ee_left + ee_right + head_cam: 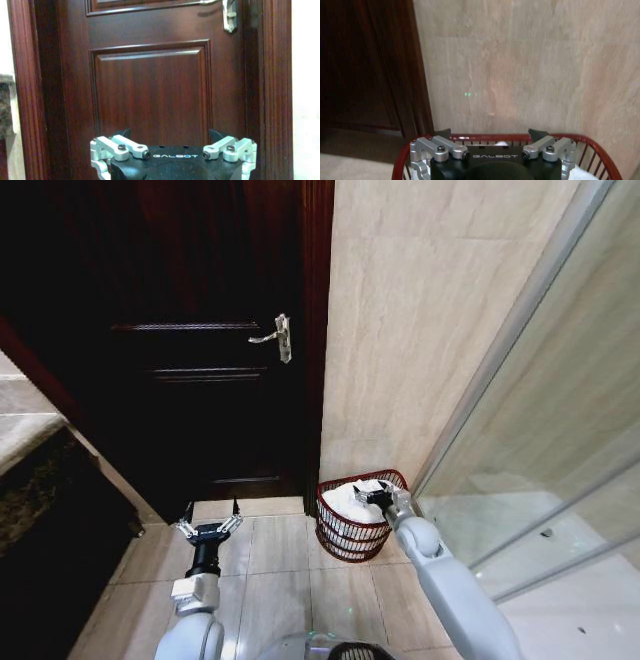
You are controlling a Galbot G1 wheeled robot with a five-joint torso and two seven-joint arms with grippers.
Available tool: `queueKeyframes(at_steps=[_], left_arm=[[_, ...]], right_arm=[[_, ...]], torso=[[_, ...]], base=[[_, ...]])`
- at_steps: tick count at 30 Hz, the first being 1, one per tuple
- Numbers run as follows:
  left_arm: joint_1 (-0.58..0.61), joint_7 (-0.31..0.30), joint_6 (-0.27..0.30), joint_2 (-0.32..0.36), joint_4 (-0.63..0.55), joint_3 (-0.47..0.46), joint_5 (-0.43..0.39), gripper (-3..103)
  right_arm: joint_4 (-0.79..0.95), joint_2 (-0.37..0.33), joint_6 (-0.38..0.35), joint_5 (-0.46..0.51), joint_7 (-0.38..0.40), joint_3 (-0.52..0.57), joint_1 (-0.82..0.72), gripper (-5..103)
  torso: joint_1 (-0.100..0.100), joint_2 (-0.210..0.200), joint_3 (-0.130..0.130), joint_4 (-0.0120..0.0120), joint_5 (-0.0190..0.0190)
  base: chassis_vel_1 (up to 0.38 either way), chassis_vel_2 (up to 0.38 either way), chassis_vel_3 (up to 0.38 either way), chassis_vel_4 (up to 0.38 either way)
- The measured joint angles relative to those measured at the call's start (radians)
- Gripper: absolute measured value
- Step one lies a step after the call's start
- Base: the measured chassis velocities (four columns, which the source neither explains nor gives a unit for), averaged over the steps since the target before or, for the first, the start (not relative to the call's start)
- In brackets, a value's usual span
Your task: Discard the used towel into the hamper.
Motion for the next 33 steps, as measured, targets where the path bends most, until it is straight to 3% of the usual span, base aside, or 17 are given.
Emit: queueKeyframes(at_steps=[13, 25, 32, 33], left_arm=[[0.008, 0.035, 0.007, 0.0, 0.024, -0.012, -0.037, 100], [0.009, 0.072, 0.002, 0.0, 0.044, -0.018, -0.049, 100], [0.024, 0.24, -0.021, 0.013, 0.055, -0.051, -0.143, 100], [0.024, 0.24, -0.021, 0.013, 0.055, -0.051, -0.143, 100]], right_arm=[[0.084, 0.059, 0.177, -0.12, 0.013, 0.084, -0.164, 100], [0.162, 0.077, 0.229, -0.149, 0.026, 0.146, -0.256, 100], [0.232, 0.102, 0.23, -0.156, 0.031, 0.17, -0.304, 100], [0.232, 0.102, 0.23, -0.156, 0.031, 0.17, -0.304, 100]], torso=[[-0.024, -0.061, -0.036, 0.0, 0.0001], [-0.043, -0.108, -0.064, 0.0, 0.0], [-0.055, -0.138, -0.083, 0.0001, -0.0001], [-0.055, -0.138, -0.083, 0.0001, -0.0001]], base=[[0.0, 0.0, 0.0, 0.0], [0.0, 0.0, 0.0, 0.0], [0.0, 0.0, 0.0, 0.0], [0.0, 0.0, 0.0, 0.0]])
